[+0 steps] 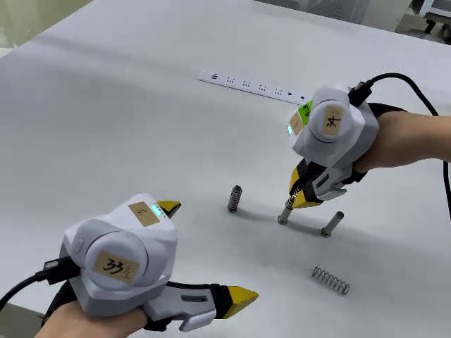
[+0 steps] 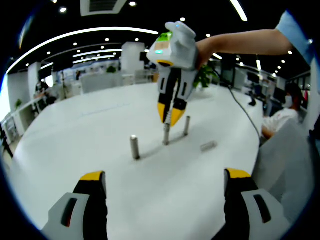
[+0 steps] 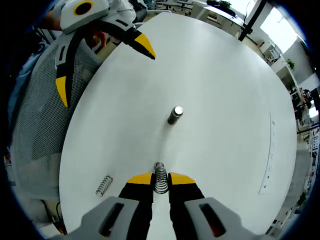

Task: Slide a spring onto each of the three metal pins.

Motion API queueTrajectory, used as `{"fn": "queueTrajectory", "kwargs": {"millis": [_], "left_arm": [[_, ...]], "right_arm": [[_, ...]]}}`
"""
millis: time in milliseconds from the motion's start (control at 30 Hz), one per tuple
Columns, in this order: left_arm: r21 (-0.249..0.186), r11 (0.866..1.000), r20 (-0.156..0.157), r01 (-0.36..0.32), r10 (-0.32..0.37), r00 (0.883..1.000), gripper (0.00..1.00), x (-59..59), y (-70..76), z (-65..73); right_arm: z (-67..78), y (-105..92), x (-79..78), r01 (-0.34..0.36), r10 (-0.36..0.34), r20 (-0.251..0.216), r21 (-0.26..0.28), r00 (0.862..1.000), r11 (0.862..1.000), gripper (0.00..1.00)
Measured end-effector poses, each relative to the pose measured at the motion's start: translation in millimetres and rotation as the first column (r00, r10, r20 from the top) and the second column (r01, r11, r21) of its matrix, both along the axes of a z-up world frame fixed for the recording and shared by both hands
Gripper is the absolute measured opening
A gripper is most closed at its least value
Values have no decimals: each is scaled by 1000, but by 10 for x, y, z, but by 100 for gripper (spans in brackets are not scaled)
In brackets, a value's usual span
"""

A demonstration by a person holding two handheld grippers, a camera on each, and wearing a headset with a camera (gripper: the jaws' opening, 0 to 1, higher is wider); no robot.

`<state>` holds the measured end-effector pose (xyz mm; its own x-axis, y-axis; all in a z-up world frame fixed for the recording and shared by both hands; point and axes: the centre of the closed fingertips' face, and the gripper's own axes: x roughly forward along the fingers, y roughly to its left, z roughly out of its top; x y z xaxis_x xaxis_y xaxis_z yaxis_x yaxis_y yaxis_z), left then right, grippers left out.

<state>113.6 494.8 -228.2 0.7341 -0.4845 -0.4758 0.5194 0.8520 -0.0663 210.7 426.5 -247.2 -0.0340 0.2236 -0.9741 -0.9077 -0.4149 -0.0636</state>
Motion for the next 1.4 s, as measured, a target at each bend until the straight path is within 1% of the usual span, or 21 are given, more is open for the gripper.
{"fn": "queueTrajectory", "kwargs": {"millis": [200,367,467,633,733,867,1267,1300,1400], "left_arm": [[-4,1000,-4,0,0,1000,99,0,4,-9],[-10,1000,-6,-4,4,1000,99,5,10,-10],[-12,1000,-7,-7,7,1000,98,4,14,-9],[-15,1000,-12,-7,6,1000,98,-1,14,-18],[-15,1000,-12,-6,6,1000,98,-2,14,-18],[-17,1000,-16,-6,6,1000,98,-4,15,-24],[-19,1000,-17,-10,10,1000,98,3,28,-25],[-18,1000,-16,-10,10,1000,98,4,28,-24],[-20,1000,-16,-11,10,1000,98,6,28,-22]], "right_arm": [[-107,15,24,-12,12,5,-28,1000,1000,13],[-220,32,20,-13,13,-3,-40,1000,999,13],[-289,26,55,-10,9,-6,-47,1000,999,13],[-364,13,68,-8,7,-10,-50,1000,999,13],[-386,11,68,0,-1,-16,-49,1000,999,13],[-383,31,69,3,-4,-13,-37,1000,999,13],[-392,21,70,6,-6,-16,-45,1000,999,13],[-394,20,65,5,-6,-19,-45,1000,999,14],[-389,30,62,13,-14,-22,-38,1000,999,23]]}}
